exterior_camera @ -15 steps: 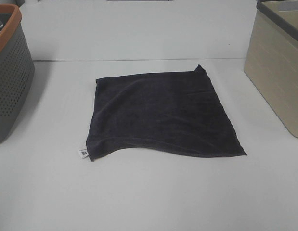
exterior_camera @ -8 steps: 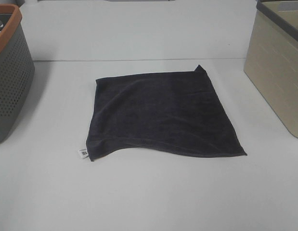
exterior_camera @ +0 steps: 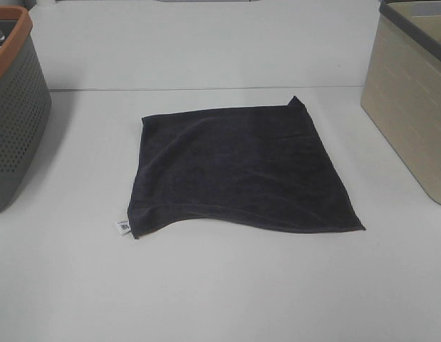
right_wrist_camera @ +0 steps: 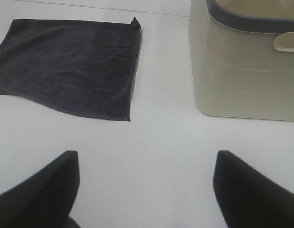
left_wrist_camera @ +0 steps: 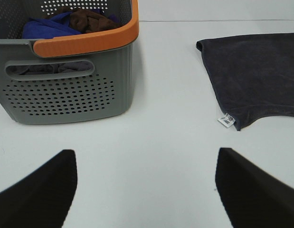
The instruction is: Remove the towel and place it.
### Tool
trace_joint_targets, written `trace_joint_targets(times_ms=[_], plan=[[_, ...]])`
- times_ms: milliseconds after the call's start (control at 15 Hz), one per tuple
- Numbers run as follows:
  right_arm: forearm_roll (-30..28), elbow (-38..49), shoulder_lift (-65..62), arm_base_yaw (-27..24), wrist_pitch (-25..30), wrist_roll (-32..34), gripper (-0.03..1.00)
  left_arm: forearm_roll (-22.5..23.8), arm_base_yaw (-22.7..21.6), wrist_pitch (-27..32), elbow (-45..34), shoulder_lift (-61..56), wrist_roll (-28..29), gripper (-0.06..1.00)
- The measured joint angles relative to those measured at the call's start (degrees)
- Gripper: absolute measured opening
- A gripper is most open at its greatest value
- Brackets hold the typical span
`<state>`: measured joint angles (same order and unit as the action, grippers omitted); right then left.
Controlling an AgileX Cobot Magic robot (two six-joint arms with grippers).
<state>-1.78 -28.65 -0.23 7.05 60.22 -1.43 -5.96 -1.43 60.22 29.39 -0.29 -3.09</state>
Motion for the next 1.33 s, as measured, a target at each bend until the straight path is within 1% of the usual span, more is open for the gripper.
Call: trace_joint_targets(times_ms=[200, 267, 1333], plan=[[0.0, 0.0, 0.0, 0.0, 0.0, 0.0, 0.76, 2.8, 0.1, 0.0, 0.0, 0.0, 4.7, 0.75], [0.0, 0.0, 0.0, 0.0, 0.0, 0.0, 0.76, 3.0, 0.1, 0.0, 0.0, 0.0, 5.2, 0.75], [0.0, 0.0, 0.0, 0.0, 0.0, 0.0, 0.76, 3.0, 0.1, 0.0, 0.0, 0.0, 6.1, 0.75]])
